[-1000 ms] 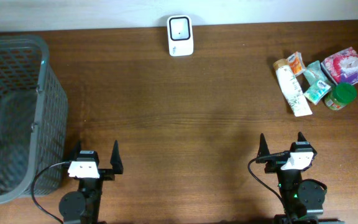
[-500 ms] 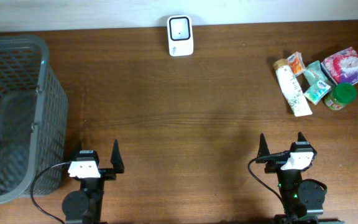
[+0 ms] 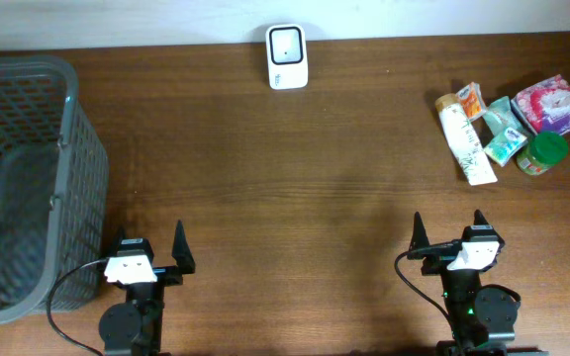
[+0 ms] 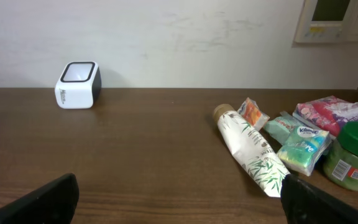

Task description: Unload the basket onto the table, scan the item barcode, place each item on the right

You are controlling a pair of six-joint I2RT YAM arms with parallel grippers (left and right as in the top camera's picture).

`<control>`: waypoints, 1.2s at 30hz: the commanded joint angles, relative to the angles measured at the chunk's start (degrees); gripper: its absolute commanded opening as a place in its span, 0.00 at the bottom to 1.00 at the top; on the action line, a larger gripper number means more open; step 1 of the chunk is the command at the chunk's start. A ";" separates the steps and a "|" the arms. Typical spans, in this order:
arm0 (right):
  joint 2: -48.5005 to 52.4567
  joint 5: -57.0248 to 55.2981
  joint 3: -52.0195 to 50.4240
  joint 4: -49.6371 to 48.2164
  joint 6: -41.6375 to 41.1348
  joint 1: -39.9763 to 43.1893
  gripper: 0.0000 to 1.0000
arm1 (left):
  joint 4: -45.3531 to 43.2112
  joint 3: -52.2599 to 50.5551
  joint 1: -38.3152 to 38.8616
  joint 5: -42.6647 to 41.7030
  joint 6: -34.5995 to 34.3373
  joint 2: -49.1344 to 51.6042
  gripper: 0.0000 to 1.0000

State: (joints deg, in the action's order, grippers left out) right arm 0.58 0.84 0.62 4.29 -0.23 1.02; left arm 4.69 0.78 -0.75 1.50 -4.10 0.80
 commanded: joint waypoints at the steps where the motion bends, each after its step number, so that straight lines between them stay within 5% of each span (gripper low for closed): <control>1: -0.37 -0.66 -0.31 0.37 -0.24 -0.55 0.99 | 0.37 -0.31 0.22 -0.83 0.74 -0.57 0.99; 36: -0.37 -0.66 -0.31 0.39 1.46 -0.63 0.99 | 0.13 -0.26 0.22 -0.63 0.72 -0.50 0.99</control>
State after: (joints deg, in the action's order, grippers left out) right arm 0.58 0.84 0.62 4.29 0.95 1.02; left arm 4.67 0.78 -0.75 1.52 -4.10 0.80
